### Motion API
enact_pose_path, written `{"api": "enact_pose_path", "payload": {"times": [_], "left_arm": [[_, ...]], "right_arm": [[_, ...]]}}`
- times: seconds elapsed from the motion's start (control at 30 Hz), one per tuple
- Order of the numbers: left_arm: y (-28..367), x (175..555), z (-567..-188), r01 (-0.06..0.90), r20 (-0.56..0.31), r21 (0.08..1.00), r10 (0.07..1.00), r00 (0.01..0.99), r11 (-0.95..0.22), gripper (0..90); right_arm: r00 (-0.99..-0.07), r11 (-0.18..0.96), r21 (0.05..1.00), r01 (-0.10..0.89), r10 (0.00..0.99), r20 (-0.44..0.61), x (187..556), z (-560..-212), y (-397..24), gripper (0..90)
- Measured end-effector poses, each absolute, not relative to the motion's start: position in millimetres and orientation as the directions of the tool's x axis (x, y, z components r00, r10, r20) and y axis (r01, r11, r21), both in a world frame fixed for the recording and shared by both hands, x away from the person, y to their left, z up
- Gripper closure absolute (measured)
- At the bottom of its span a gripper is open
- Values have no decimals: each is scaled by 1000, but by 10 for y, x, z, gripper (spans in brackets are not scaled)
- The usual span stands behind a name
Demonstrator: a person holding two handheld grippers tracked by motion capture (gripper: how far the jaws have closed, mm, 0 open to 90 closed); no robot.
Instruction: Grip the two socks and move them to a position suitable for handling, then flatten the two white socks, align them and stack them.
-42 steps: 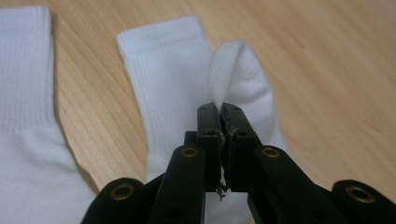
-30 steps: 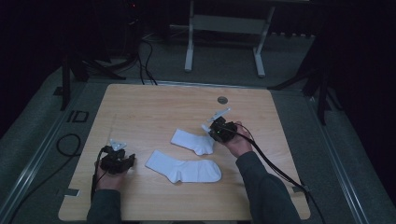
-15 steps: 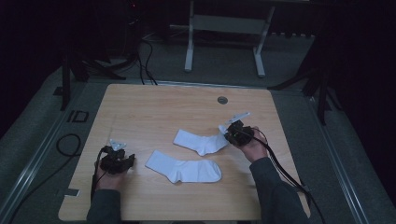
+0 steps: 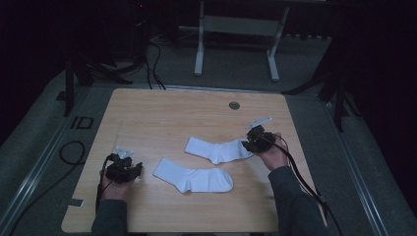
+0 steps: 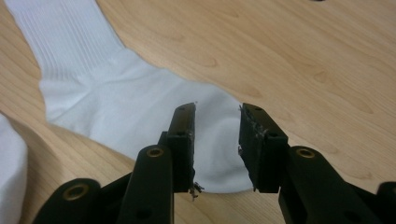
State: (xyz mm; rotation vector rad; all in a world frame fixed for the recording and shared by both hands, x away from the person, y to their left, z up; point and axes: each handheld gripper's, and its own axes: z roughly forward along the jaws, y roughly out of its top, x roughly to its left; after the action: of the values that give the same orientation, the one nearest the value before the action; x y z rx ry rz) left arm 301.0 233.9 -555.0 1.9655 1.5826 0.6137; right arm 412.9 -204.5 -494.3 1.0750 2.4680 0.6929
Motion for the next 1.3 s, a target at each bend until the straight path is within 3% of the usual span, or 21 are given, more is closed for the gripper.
{"api": "enact_pose_path", "payload": {"times": [0.67,1.3], "left_arm": [[2341,3017,-5552,734,14,658,977,211,-168,563],[2338,3014,-5552,734,14,658,978,210,-167,563]], "right_arm": [[-685,655,473,589,715,-138,4158,-5353,-1762,683],[-674,634,467,616,731,-104,3999,-5350,-2010,643]]}}
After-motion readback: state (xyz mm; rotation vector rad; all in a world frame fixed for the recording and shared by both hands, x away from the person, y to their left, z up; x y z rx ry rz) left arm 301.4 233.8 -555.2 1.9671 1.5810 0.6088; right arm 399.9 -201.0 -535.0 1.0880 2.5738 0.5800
